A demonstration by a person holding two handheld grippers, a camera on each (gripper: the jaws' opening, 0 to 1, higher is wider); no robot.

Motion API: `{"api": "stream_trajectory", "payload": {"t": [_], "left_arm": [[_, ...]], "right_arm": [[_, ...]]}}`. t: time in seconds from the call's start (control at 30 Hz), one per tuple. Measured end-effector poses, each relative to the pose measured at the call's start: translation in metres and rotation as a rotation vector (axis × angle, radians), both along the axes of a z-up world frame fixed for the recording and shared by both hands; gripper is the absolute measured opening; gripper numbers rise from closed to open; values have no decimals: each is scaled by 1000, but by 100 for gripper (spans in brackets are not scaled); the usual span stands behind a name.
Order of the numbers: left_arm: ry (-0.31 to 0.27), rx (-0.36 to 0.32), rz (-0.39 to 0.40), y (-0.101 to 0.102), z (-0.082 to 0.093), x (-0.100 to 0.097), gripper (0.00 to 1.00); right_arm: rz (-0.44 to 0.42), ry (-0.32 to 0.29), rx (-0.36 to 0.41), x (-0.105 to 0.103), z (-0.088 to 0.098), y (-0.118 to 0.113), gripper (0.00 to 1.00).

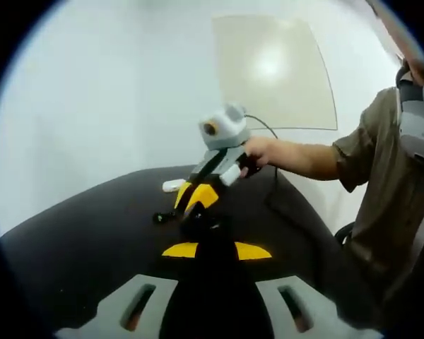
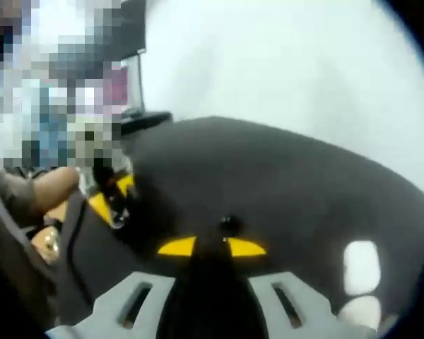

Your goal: Pick up three earphones and place each one into its charging case using tactile feedback, ensure that each earphone is properly inserted and securely positioned inside the case.

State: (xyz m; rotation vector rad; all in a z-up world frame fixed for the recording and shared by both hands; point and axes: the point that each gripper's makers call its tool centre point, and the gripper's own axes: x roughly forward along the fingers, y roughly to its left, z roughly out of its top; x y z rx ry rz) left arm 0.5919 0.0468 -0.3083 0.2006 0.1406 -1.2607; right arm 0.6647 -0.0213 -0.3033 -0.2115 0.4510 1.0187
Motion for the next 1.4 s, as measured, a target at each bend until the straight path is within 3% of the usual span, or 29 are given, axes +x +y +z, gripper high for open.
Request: {"api": "stream_trajectory", "payload": {"t": [0.13,0.33,0.37,0.47,0.53,0.67,0.77,0.87,0.93,0.97,1.07,1.17,1.3,1.4], "left_arm": [[-2,0,0,0,0,0,15],[8,-4,0,0,0,0,15],[9,-5,0,0,0,1,15],[7,-4,0,0,0,1,15],[8,-4,0,0,0,1,15],[6,-2,2,-1,0,1,15],[6,-2,2,-1,0,0,15],[6,-2,2,0,0,0,15],[7,-2,2,0,0,1,15],[7,-2,1,0,0,1,15],[10,-3,1,0,0,1,15],[11,-4,0,0,0,1,15],[16,-6,-2,0,0,1,15],[16,-6,-1,0,0,2,15]], "right_arm": [[-60,20,48,17,4,-2,17],[18,65,-50,2,-23,9,18],[16,28,-30,2,-18,11,17],[48,50,-41,-4,-15,12,16],[31,-9,-37,5,-6,7,16],[-2,2,31,21,8,4,16],[2,6,-4,34,2,7,16],[37,57,-22,35,-9,13,16],[54,72,30,35,-8,21,16],[59,73,14,37,-10,21,16],[88,51,-40,32,-21,22,16],[89,65,8,29,-19,26,14],[78,64,6,30,-18,25,14],[78,17,21,28,-10,23,13]]}}
